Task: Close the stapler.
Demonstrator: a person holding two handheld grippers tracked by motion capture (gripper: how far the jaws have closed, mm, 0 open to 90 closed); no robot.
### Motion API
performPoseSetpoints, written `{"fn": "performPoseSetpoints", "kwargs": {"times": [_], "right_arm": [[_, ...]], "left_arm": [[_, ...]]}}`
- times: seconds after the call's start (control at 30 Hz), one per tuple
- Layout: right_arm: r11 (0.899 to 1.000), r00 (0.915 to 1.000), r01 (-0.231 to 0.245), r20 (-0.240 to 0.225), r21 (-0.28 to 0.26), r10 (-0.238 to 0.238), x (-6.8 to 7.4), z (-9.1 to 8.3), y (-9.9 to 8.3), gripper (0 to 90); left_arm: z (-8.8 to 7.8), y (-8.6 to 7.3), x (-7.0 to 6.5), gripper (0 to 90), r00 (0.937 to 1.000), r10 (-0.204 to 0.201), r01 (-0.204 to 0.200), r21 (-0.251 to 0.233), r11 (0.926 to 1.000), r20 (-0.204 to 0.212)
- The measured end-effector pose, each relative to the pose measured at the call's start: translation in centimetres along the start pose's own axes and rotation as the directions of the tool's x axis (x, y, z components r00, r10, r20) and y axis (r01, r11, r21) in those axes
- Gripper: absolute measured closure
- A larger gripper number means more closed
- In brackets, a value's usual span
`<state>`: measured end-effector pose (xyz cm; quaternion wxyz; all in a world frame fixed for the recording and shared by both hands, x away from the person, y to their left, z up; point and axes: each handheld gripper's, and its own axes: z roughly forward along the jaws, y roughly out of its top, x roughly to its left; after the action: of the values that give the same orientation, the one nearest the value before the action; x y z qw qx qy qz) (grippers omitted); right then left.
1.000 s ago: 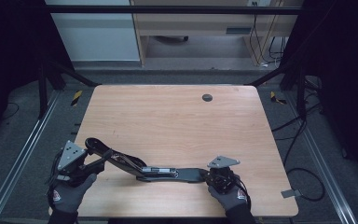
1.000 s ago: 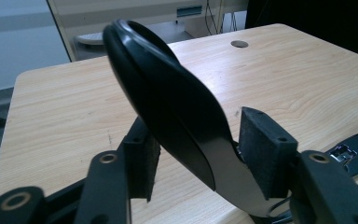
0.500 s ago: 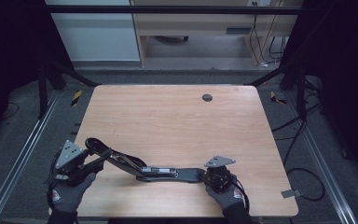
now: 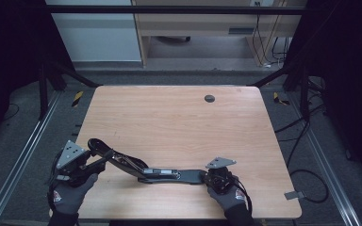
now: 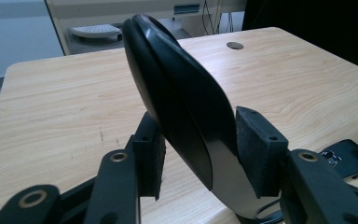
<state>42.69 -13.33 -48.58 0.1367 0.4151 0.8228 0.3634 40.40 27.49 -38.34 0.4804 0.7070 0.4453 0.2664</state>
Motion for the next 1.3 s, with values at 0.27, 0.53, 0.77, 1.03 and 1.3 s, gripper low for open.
{"fn": "performPoseSetpoints", "kwargs": {"times": [0.27,0.53,0.77,1.03,1.3], "right_arm": [[1.000,1.0000,0.003,0.001,0.000,-0.003,0.0,0.0,0.0,90.0],[1.000,1.0000,0.000,-0.001,0.000,0.000,0.0,0.0,0.0,90.0],[1.000,1.0000,0.004,0.000,-0.003,-0.004,0.0,0.0,0.0,90.0],[1.000,1.0000,0.003,0.004,-0.007,-0.003,0.0,0.1,0.0,90.0],[1.000,1.0000,0.002,0.004,-0.008,-0.002,0.1,0.1,0.0,90.0]], "left_arm": [[0.1,0.4,-0.6,55.2,0.9999,0.010,-0.010,0.000,1.0000,0.003],[0.1,0.8,-1.1,55.7,0.9996,0.028,-0.028,0.005,0.9996,-0.001],[0.3,1.2,-1.7,56.4,0.9991,0.043,-0.043,0.002,0.9991,0.006],[0.5,1.6,-2.6,57.5,0.9985,0.053,-0.053,-0.005,0.9986,0.017],[0.7,1.9,-3.2,58.1,0.9972,0.071,-0.071,-0.007,0.9975,0.023]]}}
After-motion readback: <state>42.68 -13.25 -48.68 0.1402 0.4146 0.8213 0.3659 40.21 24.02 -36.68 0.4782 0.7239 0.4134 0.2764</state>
